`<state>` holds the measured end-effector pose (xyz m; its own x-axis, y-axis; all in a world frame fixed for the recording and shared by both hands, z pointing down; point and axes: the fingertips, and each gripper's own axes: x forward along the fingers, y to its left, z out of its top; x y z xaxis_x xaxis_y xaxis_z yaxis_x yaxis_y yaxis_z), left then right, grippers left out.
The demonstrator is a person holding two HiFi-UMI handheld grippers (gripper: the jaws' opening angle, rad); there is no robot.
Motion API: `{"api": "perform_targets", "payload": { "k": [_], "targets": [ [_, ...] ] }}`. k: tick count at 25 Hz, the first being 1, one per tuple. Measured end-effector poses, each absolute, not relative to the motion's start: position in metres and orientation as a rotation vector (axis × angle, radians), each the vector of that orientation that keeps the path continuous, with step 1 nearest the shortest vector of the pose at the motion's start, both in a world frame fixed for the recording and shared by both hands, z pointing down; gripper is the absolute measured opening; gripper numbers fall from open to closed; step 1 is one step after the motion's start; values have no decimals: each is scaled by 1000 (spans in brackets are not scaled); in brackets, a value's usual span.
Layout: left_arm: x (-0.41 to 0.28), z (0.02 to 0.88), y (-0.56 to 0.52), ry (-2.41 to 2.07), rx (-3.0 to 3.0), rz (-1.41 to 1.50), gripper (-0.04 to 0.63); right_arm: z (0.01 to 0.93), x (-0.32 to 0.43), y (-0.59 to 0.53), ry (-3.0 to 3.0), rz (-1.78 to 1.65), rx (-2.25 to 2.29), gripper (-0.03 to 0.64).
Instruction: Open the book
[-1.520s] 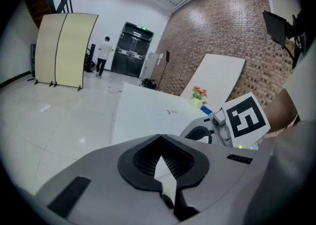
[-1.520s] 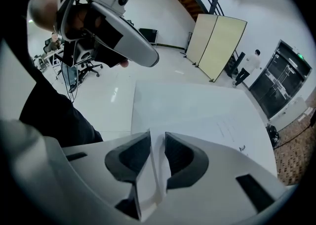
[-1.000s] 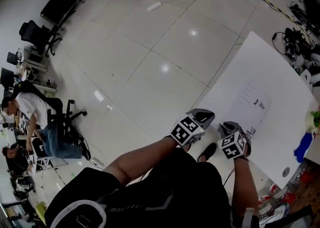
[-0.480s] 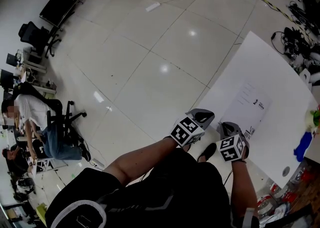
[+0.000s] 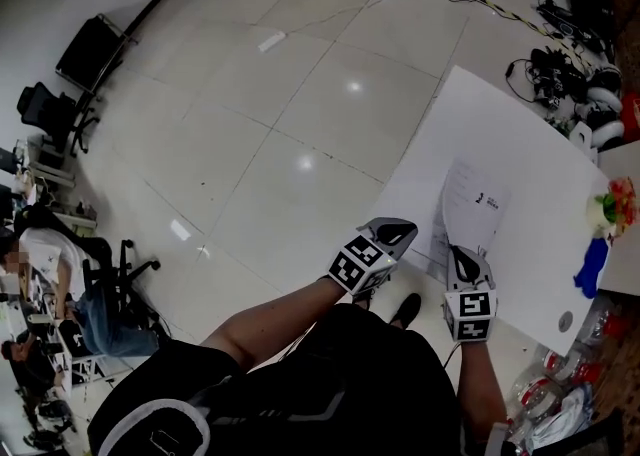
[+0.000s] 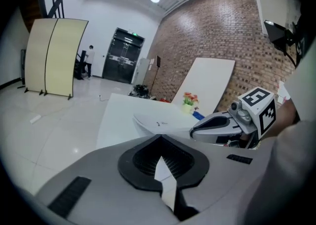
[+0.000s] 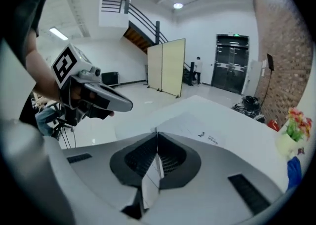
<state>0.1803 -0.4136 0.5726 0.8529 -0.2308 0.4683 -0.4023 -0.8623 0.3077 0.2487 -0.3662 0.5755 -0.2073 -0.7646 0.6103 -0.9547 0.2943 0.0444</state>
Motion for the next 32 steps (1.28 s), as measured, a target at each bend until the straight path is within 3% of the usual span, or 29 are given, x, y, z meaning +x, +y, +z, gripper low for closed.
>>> {"api": "perform_targets", "payload": {
  "k": [19,32],
  "targets": [
    [286,539,-391,-259,2764,600,-2,532,433,-259,-1965,962,2585,5],
    [320,528,-376,-211,2798,616,-2,599,548,-192,-1537,1336,3017,2]
  ]
}}
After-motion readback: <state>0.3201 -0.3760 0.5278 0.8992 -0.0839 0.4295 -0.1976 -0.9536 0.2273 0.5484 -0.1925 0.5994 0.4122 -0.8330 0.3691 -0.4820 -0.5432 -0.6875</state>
